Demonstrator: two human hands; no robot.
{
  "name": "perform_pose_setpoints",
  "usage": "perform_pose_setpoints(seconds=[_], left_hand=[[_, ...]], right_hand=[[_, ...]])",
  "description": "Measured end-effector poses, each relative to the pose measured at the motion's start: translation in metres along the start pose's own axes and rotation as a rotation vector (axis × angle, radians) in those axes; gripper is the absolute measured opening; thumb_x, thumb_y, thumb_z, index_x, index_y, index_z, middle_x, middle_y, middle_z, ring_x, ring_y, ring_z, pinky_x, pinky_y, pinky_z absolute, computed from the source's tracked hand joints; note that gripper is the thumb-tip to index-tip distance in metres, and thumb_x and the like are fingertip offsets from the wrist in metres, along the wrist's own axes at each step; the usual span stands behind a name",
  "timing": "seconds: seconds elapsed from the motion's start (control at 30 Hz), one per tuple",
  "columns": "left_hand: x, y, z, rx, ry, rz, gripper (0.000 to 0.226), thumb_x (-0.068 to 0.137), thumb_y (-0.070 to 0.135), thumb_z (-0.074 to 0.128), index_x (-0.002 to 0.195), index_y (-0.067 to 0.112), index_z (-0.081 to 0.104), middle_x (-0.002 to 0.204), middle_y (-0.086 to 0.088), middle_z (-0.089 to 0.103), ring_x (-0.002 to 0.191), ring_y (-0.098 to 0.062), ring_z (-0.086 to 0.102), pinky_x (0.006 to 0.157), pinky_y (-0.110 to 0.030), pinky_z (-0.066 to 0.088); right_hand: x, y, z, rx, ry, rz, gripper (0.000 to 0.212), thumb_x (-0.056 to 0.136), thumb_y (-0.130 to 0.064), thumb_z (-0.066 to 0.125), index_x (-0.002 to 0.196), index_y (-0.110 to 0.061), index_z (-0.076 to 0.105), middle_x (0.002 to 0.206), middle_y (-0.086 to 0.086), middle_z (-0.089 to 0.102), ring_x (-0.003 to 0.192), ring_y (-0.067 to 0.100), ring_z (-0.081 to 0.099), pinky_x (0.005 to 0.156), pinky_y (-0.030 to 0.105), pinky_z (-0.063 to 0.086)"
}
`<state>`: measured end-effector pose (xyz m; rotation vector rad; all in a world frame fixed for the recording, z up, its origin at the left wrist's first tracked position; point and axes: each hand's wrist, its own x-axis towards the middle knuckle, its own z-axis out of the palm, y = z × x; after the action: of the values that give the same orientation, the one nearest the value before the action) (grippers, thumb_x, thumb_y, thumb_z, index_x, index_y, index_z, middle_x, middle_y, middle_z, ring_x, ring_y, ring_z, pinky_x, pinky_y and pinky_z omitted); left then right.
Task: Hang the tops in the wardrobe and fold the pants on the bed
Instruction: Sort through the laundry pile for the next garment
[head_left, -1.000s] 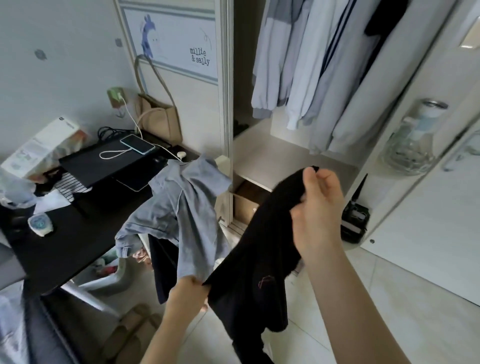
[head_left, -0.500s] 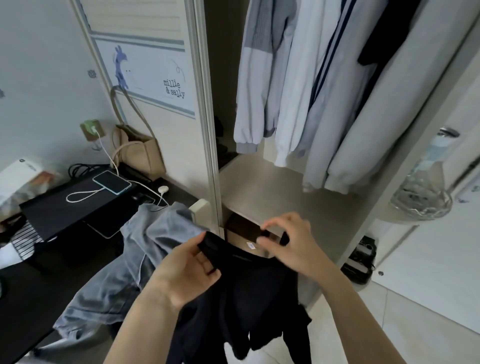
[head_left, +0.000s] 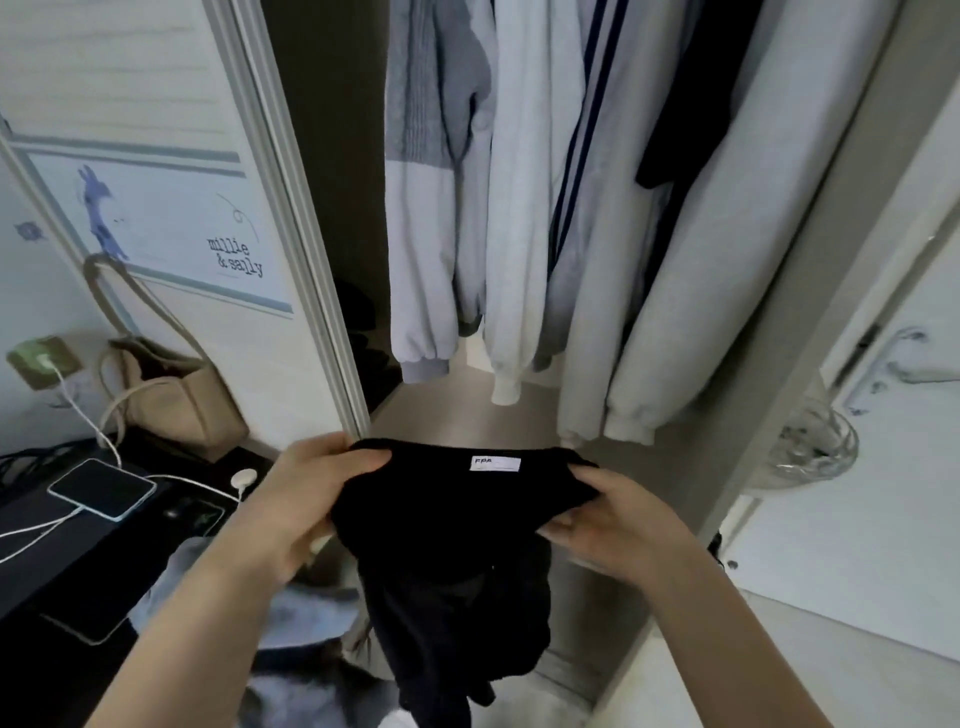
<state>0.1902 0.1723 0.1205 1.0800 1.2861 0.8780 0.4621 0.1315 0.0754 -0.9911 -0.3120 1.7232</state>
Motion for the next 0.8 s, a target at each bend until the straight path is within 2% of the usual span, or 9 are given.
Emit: perform_pose_setpoints(seconds=[0.1,0.17,0.23,0.37,0.43,0.53,0.6,0.67,0.8], left_hand=[[0.053,-0.005,-0.008,0.142,0.197,0.054,0.024,0.089,0.023,0.068,0.074,0.005,0.062,0.056,-0.007,0.052,0.049,-0.017,0.049,0.052,-0.028,0.037],[0.084,-0.005,-0.02,0.233,0.25,0.071,0.032,0.091,0.025,0.066,0.077,-0.004,0.06,0.061,-0.012,0.056,0.058,-0.021,0.056,0.059,-0.04,0.049],[0.111,-0.002,-0.041,0.61,0.299,0.18,0.033,0.093,0.026,0.063,0.075,-0.001,0.062,0.065,-0.011,0.065,0.067,-0.028,0.063,0.069,-0.045,0.054],[0.146,0.024,-0.068,0.87,0.33,0.34,0.027,0.095,0.016,0.055,0.071,0.01,0.064,0.063,-0.008,0.068,0.063,-0.028,0.068,0.065,-0.038,0.056],[0.166,0.053,-0.077,0.526,0.277,0.262,0.024,0.097,0.007,0.051,0.078,0.003,0.065,0.061,-0.013,0.07,0.058,-0.027,0.071,0.059,-0.036,0.058],[0.188,0.107,-0.09,-0.255,-0.008,0.024,0.019,0.1,0.001,0.044,0.096,-0.007,0.061,0.08,-0.026,0.073,0.068,-0.031,0.074,0.058,-0.036,0.06],[0.194,0.139,-0.097,-0.511,-0.161,-0.022,0.019,0.097,0.002,0.045,0.099,-0.006,0.062,0.091,-0.025,0.073,0.075,-0.03,0.075,0.059,-0.037,0.061],[0.194,0.168,-0.101,-0.524,-0.275,-0.019,0.017,0.089,0.007,0.055,0.093,0.0,0.071,0.089,-0.018,0.075,0.077,-0.026,0.075,0.057,-0.035,0.06],[0.181,0.213,-0.104,-0.192,-0.486,-0.001,0.03,0.069,0.021,0.076,0.097,0.011,0.079,0.088,-0.006,0.075,0.079,-0.018,0.074,0.059,-0.027,0.057]], right_hand=[[0.011,-0.019,0.036,0.143,-0.029,-0.097,0.017,0.069,-0.004,0.06,0.076,0.002,0.074,0.081,0.016,0.07,0.07,0.028,0.071,0.065,0.038,0.059],[0.019,-0.032,0.056,0.104,-0.043,-0.16,0.017,0.073,-0.008,0.059,0.07,-0.002,0.075,0.07,0.011,0.07,0.061,0.022,0.07,0.053,0.03,0.056],[0.027,-0.045,0.075,0.007,-0.073,-0.214,0.022,0.078,-0.012,0.058,0.066,-0.006,0.075,0.059,0.006,0.066,0.051,0.015,0.065,0.045,0.024,0.051],[0.045,-0.07,0.123,-0.302,-0.068,-0.397,0.014,0.077,-0.013,0.065,0.083,-0.006,0.076,0.08,0.014,0.07,0.069,0.021,0.068,0.059,0.025,0.055],[0.056,-0.085,0.149,-0.388,-0.064,-0.455,0.014,0.08,-0.012,0.066,0.087,-0.008,0.077,0.085,0.014,0.071,0.075,0.022,0.07,0.064,0.027,0.056],[0.068,-0.113,0.178,-0.415,-0.064,-0.514,0.016,0.087,-0.018,0.064,0.089,-0.009,0.077,0.087,0.012,0.072,0.075,0.021,0.07,0.061,0.026,0.055],[0.075,-0.13,0.191,-0.427,-0.042,-0.581,0.016,0.089,-0.021,0.064,0.088,-0.014,0.077,0.089,0.011,0.073,0.078,0.02,0.071,0.06,0.025,0.055],[0.083,-0.145,0.205,-0.411,-0.01,-0.643,0.017,0.091,-0.025,0.062,0.087,-0.019,0.078,0.091,0.009,0.075,0.079,0.019,0.072,0.06,0.024,0.055],[0.095,-0.166,0.221,-0.345,0.057,-0.673,0.024,0.093,-0.028,0.06,0.079,-0.021,0.078,0.085,0.006,0.075,0.071,0.017,0.072,0.057,0.026,0.056]])
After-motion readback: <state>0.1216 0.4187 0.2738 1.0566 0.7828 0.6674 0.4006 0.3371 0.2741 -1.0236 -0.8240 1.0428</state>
